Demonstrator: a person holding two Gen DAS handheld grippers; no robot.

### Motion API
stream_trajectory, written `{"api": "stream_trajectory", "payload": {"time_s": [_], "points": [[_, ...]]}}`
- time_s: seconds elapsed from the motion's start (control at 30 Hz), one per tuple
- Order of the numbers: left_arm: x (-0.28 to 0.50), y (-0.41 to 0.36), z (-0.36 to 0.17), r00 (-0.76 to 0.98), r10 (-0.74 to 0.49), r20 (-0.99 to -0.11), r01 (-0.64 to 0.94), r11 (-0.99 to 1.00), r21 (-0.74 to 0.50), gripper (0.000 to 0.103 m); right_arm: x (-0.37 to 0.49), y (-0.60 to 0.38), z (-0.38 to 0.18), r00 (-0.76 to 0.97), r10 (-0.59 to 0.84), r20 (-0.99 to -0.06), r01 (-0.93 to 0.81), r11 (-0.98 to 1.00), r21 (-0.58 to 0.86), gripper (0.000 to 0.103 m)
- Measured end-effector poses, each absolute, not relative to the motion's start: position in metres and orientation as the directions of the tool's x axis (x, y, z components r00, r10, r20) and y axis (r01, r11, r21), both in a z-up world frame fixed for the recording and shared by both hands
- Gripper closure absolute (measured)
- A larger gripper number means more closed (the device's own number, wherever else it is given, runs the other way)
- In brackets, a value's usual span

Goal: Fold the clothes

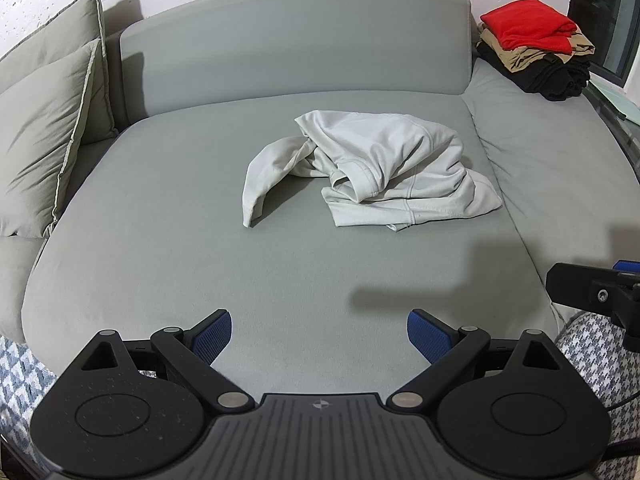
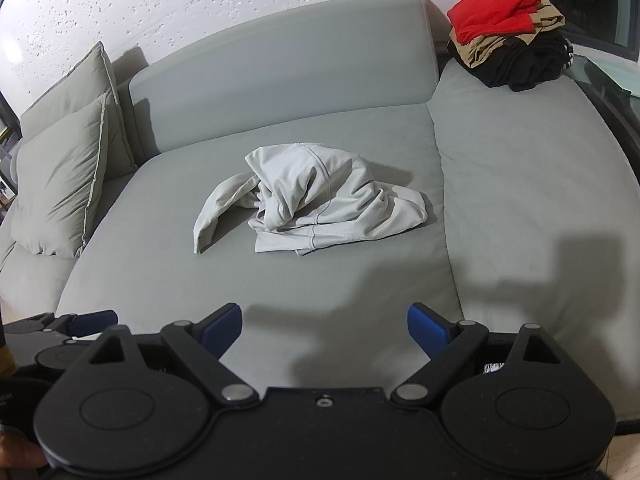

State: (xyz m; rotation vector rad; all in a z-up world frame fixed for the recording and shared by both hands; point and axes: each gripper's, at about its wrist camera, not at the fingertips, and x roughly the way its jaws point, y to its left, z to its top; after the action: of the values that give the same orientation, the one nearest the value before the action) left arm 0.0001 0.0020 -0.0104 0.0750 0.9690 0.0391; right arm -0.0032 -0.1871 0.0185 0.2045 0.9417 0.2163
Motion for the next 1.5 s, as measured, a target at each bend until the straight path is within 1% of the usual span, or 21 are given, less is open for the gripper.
{"api": "stream_trajectory", "payload": {"time_s": [0.5, 0.63, 0.73, 0.77, 0.87, 1.0, 1.1, 1.27, 1.4, 1.5], "points": [[0.004, 0.009, -0.016, 0.557, 0.076, -0.827, -0.011, 0.996, 0.084, 0.008, -0.001, -0.186, 0.012, 0.557, 0.265, -0.787, -0.084, 0.961, 0.264, 0.012], [0.008, 0.02, -0.011, 0.59, 0.087, -0.803, -0.022, 0.996, 0.092, 0.008, 0.005, -0.18, 0.013, 0.554, 0.264, -0.789, -0.103, 0.963, 0.25, 0.012], [0.012, 0.032, -0.002, 0.649, 0.1, -0.754, -0.041, 0.995, 0.096, 0.008, 0.014, -0.172, 0.022, 0.585, 0.266, -0.766, -0.134, 0.964, 0.232, 0.012], [0.014, 0.037, 0.001, 0.666, 0.102, -0.739, -0.051, 0.994, 0.092, 0.011, 0.018, -0.168, 0.025, 0.597, 0.267, -0.756, -0.146, 0.963, 0.225, 0.012], [0.029, 0.055, 0.008, 0.682, 0.089, -0.726, -0.074, 0.996, 0.053, 0.018, 0.039, -0.157, 0.032, 0.63, 0.258, -0.732, -0.169, 0.966, 0.195, 0.012], [0.054, 0.079, 0.008, 0.678, 0.049, -0.733, -0.099, 0.995, -0.024, 0.018, 0.071, -0.14, 0.034, 0.644, 0.263, -0.719, -0.194, 0.965, 0.179, 0.012], [0.066, 0.09, 0.001, 0.659, 0.058, -0.75, -0.142, 0.989, -0.048, 0.018, 0.1, -0.127, 0.028, 0.632, 0.274, -0.725, -0.207, 0.961, 0.183, 0.012], [0.077, 0.099, -0.017, 0.632, 0.035, -0.774, -0.163, 0.983, -0.088, 0.018, 0.156, -0.102, 0.0, 0.593, 0.263, -0.761, -0.201, 0.964, 0.177, 0.012], [0.081, 0.109, -0.028, 0.618, -0.022, -0.786, -0.177, 0.97, -0.166, 0.017, 0.193, -0.079, -0.027, 0.562, 0.208, -0.801, -0.206, 0.973, 0.109, 0.012], [0.081, 0.112, -0.034, 0.617, -0.008, -0.787, -0.195, 0.967, -0.163, 0.017, 0.22, -0.061, -0.048, 0.537, 0.165, -0.827, -0.212, 0.976, 0.057, 0.012]]}}
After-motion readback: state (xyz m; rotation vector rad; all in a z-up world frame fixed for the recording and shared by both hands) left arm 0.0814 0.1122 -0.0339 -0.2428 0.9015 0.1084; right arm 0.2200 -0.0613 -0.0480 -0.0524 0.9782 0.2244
